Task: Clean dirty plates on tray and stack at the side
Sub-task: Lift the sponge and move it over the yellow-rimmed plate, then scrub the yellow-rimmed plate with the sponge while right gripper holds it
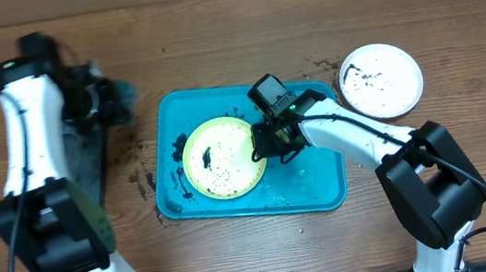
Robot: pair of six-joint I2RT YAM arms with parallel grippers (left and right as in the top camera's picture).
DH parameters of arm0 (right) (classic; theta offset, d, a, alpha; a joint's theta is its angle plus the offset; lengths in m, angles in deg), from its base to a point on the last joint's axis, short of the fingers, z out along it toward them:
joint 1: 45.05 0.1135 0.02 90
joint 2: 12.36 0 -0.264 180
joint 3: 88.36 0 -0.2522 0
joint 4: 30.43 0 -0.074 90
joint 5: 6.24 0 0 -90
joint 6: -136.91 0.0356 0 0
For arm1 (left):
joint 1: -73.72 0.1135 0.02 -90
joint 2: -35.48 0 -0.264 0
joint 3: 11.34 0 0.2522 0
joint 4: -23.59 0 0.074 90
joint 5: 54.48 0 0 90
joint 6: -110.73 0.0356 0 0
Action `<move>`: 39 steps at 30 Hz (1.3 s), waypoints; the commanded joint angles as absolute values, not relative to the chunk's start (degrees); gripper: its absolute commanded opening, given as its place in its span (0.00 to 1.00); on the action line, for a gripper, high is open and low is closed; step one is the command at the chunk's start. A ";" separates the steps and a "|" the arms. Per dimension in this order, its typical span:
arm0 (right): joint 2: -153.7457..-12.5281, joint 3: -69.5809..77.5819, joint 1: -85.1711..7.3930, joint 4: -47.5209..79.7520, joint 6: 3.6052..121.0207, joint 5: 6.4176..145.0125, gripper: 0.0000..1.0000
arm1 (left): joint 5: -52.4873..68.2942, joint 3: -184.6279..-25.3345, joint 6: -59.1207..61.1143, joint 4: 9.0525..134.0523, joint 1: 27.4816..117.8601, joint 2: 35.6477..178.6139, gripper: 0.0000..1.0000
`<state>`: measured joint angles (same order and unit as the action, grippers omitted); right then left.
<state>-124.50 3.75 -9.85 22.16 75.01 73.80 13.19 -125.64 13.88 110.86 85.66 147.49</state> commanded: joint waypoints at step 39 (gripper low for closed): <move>-124.59 3.99 -16.30 23.56 79.49 72.56 0.04 | 20.27 -106.86 -0.11 85.60 52.49 147.56 0.91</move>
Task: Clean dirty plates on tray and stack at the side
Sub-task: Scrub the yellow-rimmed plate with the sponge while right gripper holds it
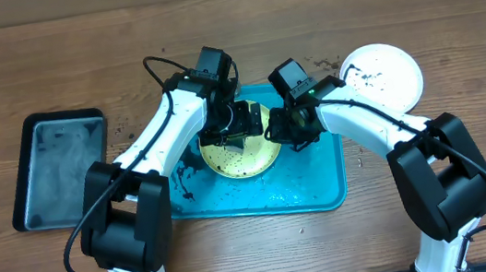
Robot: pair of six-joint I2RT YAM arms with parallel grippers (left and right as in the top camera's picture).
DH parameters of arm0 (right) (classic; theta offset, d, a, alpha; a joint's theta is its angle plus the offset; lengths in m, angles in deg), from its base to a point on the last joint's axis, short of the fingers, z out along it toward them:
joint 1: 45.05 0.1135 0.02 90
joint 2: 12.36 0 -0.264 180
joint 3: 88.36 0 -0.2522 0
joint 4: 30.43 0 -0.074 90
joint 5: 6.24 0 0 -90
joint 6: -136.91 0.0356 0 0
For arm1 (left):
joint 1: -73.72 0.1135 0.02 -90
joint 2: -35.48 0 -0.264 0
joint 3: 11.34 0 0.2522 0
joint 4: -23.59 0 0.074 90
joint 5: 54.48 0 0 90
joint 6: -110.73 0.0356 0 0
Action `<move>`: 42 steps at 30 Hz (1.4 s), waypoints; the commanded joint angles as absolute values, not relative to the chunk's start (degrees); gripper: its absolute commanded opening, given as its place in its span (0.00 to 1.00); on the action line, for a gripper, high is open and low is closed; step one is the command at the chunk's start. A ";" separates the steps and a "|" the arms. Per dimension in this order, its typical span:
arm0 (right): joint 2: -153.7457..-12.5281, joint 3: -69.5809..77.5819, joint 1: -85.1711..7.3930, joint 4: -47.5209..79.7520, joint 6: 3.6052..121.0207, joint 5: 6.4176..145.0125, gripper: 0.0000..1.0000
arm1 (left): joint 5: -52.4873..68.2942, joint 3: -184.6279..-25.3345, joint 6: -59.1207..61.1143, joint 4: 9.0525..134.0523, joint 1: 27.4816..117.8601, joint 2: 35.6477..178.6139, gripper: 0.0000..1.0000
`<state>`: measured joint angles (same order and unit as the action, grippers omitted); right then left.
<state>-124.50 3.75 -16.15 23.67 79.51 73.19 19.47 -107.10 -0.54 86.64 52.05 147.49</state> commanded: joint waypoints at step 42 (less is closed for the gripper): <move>-124.59 3.99 -16.30 23.51 79.49 72.56 0.04 | 19.60 -101.31 6.17 74.47 51.39 147.69 0.04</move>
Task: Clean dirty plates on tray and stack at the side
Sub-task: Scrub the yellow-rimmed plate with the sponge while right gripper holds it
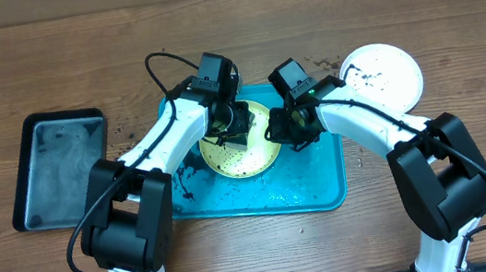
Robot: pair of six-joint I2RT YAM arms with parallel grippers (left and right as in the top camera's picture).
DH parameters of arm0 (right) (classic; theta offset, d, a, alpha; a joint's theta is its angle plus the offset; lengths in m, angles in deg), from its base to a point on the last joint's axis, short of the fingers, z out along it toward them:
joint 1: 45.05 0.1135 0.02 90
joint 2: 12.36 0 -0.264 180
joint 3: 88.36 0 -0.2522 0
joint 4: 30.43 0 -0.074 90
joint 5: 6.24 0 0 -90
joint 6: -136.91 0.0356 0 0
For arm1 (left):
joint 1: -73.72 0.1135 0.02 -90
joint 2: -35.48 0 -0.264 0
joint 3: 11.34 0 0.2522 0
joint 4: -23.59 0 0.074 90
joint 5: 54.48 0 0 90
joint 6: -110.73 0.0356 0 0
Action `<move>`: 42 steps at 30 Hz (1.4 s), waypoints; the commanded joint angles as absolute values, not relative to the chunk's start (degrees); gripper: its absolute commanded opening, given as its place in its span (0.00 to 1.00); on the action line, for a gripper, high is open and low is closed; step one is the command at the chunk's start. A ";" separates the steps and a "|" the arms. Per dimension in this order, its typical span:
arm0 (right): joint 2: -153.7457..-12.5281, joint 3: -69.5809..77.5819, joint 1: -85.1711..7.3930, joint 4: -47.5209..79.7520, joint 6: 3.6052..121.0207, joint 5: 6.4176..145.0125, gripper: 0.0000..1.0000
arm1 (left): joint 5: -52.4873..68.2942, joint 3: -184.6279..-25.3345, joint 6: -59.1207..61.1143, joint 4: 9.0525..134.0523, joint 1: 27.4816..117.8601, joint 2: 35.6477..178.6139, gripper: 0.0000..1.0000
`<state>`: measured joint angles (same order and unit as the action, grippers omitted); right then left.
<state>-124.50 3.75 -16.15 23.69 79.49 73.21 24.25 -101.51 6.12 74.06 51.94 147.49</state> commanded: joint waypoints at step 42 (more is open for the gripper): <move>-124.59 3.99 -16.30 24.37 79.51 72.56 0.04 | 15.92 -98.93 1.42 74.38 49.67 147.49 0.04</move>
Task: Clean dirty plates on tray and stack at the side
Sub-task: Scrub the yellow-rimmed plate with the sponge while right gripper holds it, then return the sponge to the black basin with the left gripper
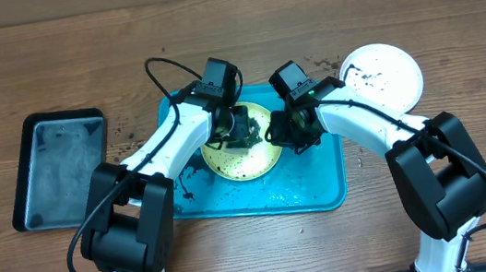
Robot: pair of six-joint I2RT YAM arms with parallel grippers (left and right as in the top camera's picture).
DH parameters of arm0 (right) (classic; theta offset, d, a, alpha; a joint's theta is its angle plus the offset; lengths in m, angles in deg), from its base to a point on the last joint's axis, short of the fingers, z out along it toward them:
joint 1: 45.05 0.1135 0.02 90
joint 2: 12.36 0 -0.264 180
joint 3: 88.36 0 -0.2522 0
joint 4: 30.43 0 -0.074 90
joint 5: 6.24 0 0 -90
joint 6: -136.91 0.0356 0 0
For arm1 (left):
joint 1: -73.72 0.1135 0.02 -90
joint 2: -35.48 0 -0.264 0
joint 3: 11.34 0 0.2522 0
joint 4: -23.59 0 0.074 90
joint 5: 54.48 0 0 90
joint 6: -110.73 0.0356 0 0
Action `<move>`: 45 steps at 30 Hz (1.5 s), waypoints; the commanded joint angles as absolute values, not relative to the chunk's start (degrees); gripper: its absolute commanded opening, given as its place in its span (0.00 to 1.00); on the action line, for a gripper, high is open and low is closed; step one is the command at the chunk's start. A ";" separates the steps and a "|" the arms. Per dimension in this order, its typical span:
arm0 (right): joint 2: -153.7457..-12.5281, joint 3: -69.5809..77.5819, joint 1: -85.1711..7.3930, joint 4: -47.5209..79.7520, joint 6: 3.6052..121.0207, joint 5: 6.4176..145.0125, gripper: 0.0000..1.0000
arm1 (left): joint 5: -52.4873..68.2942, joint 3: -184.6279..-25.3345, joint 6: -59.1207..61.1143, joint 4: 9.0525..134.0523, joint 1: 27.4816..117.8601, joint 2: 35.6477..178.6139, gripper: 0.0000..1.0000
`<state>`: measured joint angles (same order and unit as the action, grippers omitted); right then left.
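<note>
A yellow-green plate (239, 160) speckled with dark dirt sits tilted over the blue tray (305, 189). My right gripper (277, 134) is shut on the plate's right rim. My left gripper (244, 128) is down on the plate's upper middle, shut on a dark sponge (249, 124) pressed to the plate's face. The arm hides most of the sponge. A white plate (384, 77) with dark specks along its left side lies on the table, right of the tray.
A black tray (59, 168) with a wet-looking bottom lies at the far left. Dark smears (183, 176) mark the blue tray's left part, and crumbs (318, 64) lie on the table behind it. Cardboard walls line the back edge.
My left gripper with the sponge has shifted a little to the right across the yellow-green plate. The right gripper and the plate stand as before.
At first my left gripper was over the black tray with the sponge, and my right gripper was at the rim of the plate lying flat in the blue tray. Then the plate was held further right and tilted, with the sponge on it, and the sponge has changed position since.
</note>
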<state>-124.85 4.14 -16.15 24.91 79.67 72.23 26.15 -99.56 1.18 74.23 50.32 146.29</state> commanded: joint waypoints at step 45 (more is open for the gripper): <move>-124.59 3.99 -16.19 23.45 77.98 71.22 0.04 | 33.26 -116.50 -2.55 97.86 77.47 141.13 0.04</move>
<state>-124.85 4.14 -16.15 24.26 78.60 71.51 34.39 -116.65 -4.17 97.38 72.90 142.48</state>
